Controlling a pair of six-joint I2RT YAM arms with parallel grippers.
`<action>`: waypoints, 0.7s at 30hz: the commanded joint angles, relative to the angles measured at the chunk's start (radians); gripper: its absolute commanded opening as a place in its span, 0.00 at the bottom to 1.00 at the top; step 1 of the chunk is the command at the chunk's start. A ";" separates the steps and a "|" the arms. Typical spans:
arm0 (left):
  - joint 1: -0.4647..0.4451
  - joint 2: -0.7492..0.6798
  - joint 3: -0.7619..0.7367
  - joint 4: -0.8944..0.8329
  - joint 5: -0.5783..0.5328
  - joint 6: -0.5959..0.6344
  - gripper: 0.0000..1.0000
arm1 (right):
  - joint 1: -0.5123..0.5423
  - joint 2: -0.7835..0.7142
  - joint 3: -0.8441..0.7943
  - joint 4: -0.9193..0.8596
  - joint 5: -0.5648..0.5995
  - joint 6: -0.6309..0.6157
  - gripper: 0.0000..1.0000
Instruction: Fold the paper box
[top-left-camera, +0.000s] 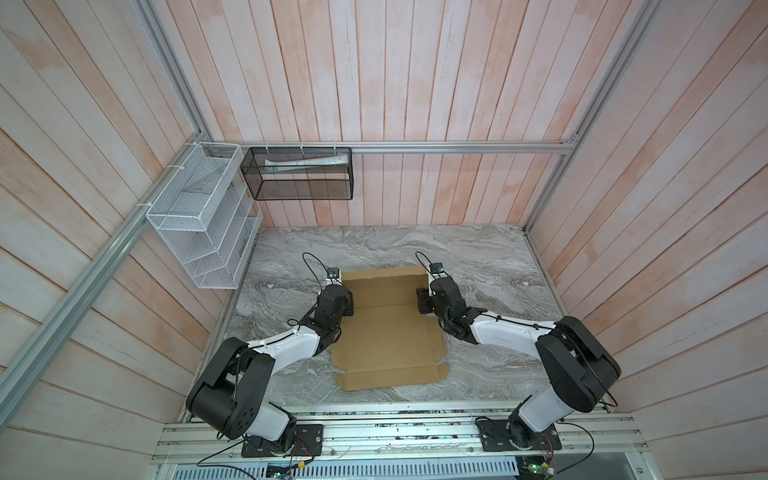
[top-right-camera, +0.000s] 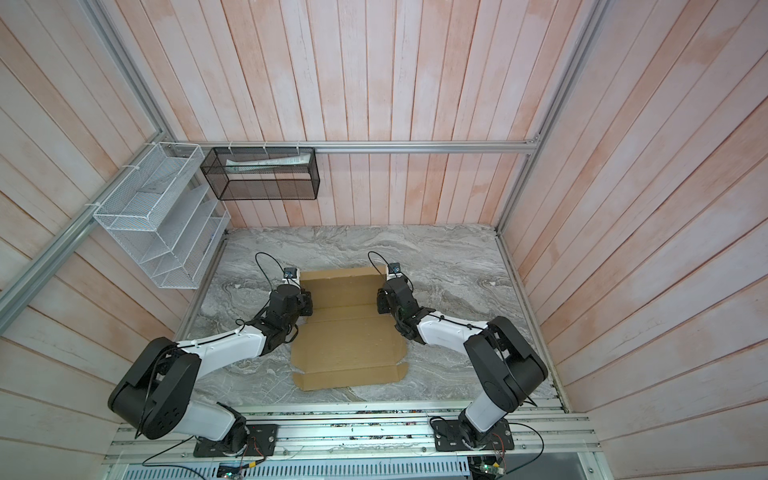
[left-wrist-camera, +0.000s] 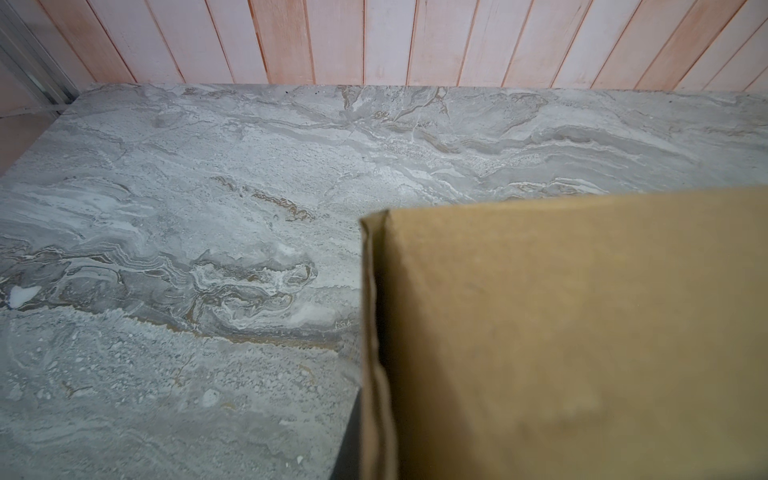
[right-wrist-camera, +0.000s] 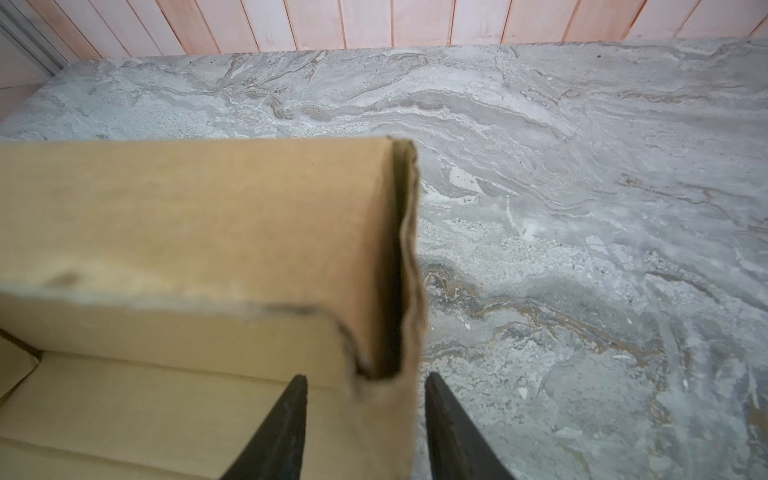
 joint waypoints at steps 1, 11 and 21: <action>0.001 -0.023 0.033 -0.007 0.005 0.003 0.00 | 0.008 -0.036 0.012 -0.038 -0.003 -0.003 0.52; 0.016 -0.015 0.073 -0.080 0.016 -0.003 0.00 | 0.008 -0.129 0.005 -0.093 -0.008 -0.017 0.59; 0.027 0.018 0.142 -0.179 0.064 -0.004 0.00 | 0.008 -0.235 -0.028 -0.146 0.012 -0.022 0.59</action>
